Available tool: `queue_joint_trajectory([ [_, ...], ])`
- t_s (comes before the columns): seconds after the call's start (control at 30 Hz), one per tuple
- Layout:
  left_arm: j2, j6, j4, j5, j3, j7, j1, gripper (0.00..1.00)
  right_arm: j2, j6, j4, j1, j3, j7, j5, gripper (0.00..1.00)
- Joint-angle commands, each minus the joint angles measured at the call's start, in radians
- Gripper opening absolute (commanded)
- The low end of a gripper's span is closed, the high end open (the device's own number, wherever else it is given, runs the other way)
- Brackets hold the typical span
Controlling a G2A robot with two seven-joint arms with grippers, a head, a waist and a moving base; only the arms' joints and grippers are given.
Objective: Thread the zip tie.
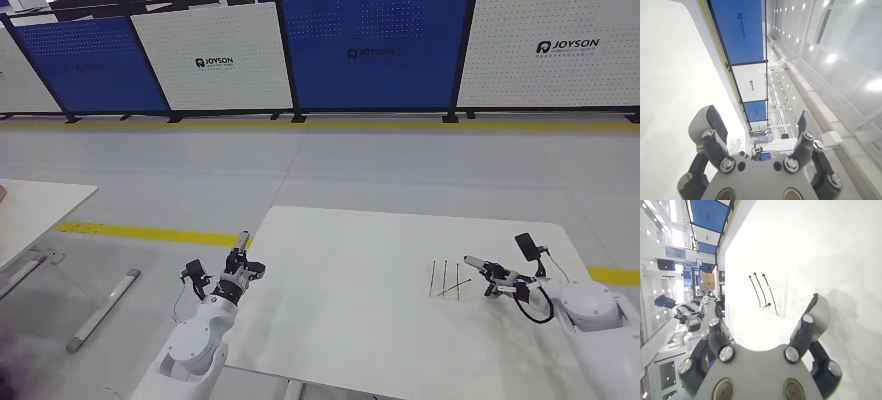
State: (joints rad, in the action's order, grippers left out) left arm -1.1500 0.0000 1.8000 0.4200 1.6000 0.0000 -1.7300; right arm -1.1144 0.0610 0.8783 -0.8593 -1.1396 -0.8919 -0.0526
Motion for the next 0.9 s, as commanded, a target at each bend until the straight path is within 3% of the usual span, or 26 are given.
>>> queue_joint_trajectory([
  [0.0, 0.000, 0.000, 0.000, 0.000, 0.000, 0.000, 0.000, 1.00, -0.002, 0.000, -0.009, 0.006, 0.003, -0.005, 0.003, 1.00],
  [0.03, 0.000, 0.000, 0.000, 0.000, 0.000, 0.000, 0.000, 1.00, -0.003, 0.002, -0.015, 0.010, 0.006, -0.010, 0.004, 0.91],
  [0.07, 0.000, 0.000, 0.000, 0.000, 0.000, 0.000, 0.000, 1.00, -0.004, 0.004, -0.020, 0.013, 0.008, -0.012, 0.004, 0.68],
  [0.13, 0.000, 0.000, 0.000, 0.000, 0.000, 0.000, 0.000, 1.00, -0.005, 0.006, -0.026, 0.017, 0.014, -0.017, 0.001, 0.72],
  [0.17, 0.000, 0.000, 0.000, 0.000, 0.000, 0.000, 0.000, 1.00, -0.006, 0.006, -0.030, 0.020, 0.017, -0.018, 0.000, 0.60],
  [0.23, 0.000, 0.000, 0.000, 0.000, 0.000, 0.000, 0.000, 1.00, -0.009, 0.010, -0.035, 0.024, 0.022, -0.034, 0.007, 0.62],
  [0.3, 0.000, 0.000, 0.000, 0.000, 0.000, 0.000, 0.000, 1.00, -0.010, 0.016, -0.049, 0.031, 0.025, -0.046, 0.012, 0.47],
  [0.37, 0.000, 0.000, 0.000, 0.000, 0.000, 0.000, 0.000, 1.00, -0.014, 0.015, -0.058, 0.036, 0.032, -0.042, 0.013, 0.49],
  [0.87, 0.000, 0.000, 0.000, 0.000, 0.000, 0.000, 0.000, 1.00, -0.025, 0.035, -0.124, 0.062, 0.053, -0.042, 0.012, 0.37],
])
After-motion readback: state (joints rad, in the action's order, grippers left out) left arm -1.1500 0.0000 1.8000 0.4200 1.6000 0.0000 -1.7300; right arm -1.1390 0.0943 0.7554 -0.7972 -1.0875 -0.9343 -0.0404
